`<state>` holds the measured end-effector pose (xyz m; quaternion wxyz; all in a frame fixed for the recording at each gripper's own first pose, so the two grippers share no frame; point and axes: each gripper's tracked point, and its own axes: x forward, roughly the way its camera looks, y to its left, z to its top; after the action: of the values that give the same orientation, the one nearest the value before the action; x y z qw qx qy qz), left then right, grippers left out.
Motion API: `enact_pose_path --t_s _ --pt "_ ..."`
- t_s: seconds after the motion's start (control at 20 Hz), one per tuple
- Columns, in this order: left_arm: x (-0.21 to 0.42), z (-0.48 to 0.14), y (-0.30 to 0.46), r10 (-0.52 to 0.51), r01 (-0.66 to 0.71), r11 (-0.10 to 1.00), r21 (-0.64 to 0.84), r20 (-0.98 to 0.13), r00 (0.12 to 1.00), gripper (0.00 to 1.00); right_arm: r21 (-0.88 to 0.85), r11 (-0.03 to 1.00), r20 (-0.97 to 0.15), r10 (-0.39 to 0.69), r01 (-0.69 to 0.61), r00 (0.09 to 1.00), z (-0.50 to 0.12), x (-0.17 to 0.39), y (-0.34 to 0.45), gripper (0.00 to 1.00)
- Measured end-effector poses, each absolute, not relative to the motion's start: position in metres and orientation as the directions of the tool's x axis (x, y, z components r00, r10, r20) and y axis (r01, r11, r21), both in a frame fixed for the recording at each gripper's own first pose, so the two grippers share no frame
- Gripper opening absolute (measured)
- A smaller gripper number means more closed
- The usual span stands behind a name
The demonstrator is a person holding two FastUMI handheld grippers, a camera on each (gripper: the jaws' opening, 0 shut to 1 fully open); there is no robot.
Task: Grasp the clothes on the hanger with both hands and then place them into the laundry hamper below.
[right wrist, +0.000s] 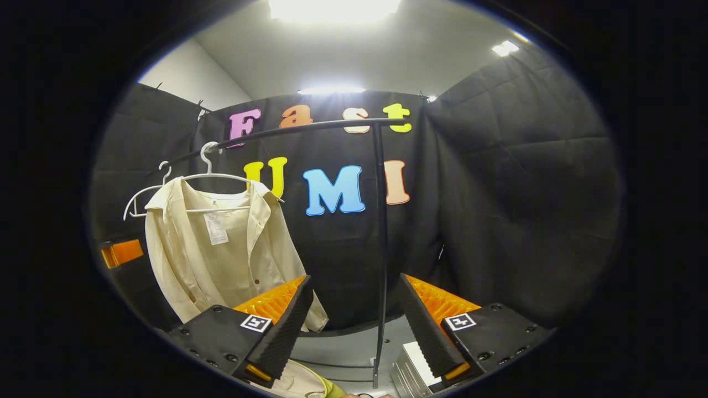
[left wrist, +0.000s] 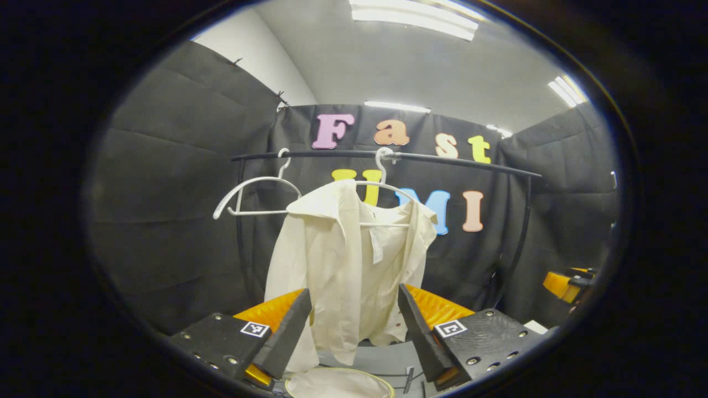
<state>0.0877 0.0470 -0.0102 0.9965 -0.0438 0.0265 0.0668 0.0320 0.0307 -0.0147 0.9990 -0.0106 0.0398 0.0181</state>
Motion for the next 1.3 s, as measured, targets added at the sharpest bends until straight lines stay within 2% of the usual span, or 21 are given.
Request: enact_pose_path --t_s 0.15,0.35,0.4,0.45,0.7,1.1,1.15,1.2,1.25,1.3 --pt "0.120 -0.003 0.052 0.173 -0.177 0.982 -0.061 -0.062 0.983 0.92 -0.008 0.997 -0.084 0.072 -0.073 0.994 -0.017 0.066 0.043 0.98" --pt "0.166 -0.005 0.057 0.233 -0.238 0.970 -0.052 -0.080 0.969 0.89 0.022 0.992 -0.086 0.124 -0.123 0.989 -0.017 0.113 0.059 0.98" --pt "0.177 -0.006 0.058 0.246 -0.250 0.967 -0.049 -0.085 0.966 0.92 0.031 0.990 -0.088 0.140 -0.138 0.986 -0.018 0.125 0.063 0.98" --pt "0.187 -0.007 0.059 0.258 -0.262 0.964 -0.046 -0.086 0.962 0.89 0.040 0.987 -0.093 0.159 -0.156 0.983 -0.019 0.135 0.069 0.98" --pt "0.232 -0.013 0.066 0.334 -0.338 0.941 -0.032 -0.096 0.938 0.92 0.050 0.964 -0.113 0.266 -0.262 0.957 -0.030 0.181 0.096 0.98" --pt "0.279 -0.006 0.087 0.480 -0.478 0.877 0.040 -0.056 0.875 0.89 0.051 0.927 -0.143 0.374 -0.371 0.916 -0.043 0.226 0.112 0.98" --pt "0.282 -0.006 0.091 0.503 -0.500 0.864 0.047 -0.059 0.863 0.89 0.056 0.921 -0.154 0.390 -0.386 0.908 -0.046 0.231 0.115 0.93" --pt "0.284 -0.006 0.095 0.533 -0.530 0.846 0.055 -0.057 0.844 0.89 0.063 0.914 -0.164 0.406 -0.401 0.899 -0.050 0.235 0.117 0.98" --pt "0.287 -0.006 0.099 0.556 -0.554 0.831 0.056 -0.055 0.829 0.89 0.064 0.906 -0.173 0.422 -0.418 0.890 -0.054 0.238 0.119 0.93" --pt "0.288 -0.007 0.099 0.570 -0.567 0.822 0.054 -0.061 0.819 0.88 0.061 0.898 -0.184 0.440 -0.436 0.879 -0.059 0.238 0.122 0.98"
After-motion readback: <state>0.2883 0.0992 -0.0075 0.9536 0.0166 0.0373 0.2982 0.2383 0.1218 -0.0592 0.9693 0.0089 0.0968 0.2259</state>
